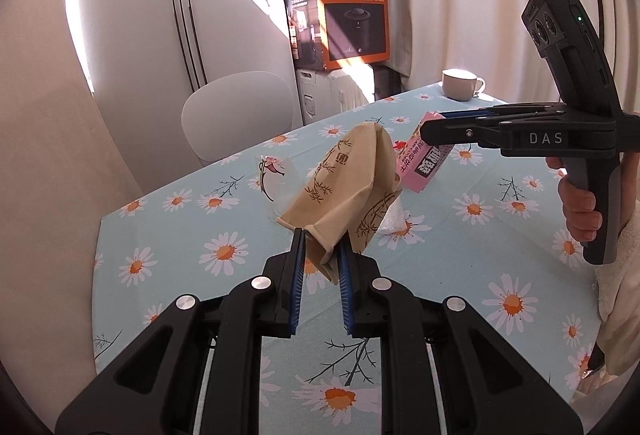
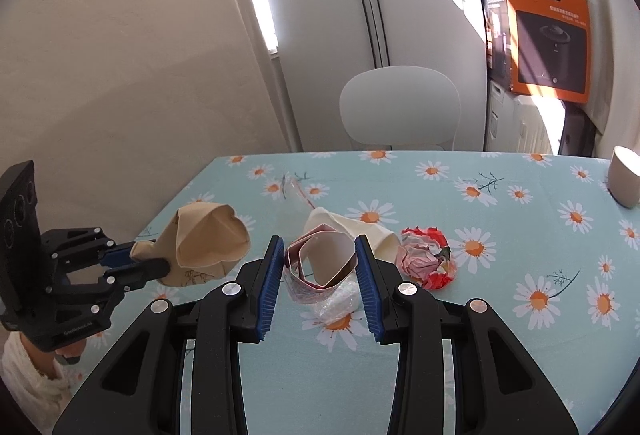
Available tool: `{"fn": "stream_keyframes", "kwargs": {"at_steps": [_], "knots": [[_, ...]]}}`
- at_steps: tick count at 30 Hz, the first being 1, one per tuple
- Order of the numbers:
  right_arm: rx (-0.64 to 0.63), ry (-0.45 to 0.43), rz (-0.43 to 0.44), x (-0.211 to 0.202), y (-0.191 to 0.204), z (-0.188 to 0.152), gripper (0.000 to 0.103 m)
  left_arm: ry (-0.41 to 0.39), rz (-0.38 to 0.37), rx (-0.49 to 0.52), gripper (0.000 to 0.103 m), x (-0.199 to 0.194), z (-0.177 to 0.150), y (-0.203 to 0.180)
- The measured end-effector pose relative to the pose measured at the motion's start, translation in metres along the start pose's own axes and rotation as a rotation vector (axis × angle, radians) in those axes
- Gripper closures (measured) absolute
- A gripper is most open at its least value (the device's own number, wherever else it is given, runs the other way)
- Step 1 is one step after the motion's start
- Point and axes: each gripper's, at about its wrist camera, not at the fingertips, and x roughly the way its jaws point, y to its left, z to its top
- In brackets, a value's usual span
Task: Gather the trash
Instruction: 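Carry the pink wrapper and brown paper bag with both grippers to the black bin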
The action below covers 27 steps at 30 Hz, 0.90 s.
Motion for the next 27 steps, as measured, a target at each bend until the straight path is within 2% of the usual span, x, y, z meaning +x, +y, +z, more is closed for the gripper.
{"fn": "stream_keyframes", "kwargs": {"at_steps": [11, 27], "knots": [[0.004, -0.034, -0.071, -0.047, 0.001, -0.012, 0.069, -0.062, -0.067, 0.052, 0.086, -0.020, 0.008, -0.031], [0.106, -0.089, -0.238, -0.144, -0.031, -0.068, 0.069, -0.114, -0.249, 0.145, 0.086, -0.026, 0.015, -0.101]]}}
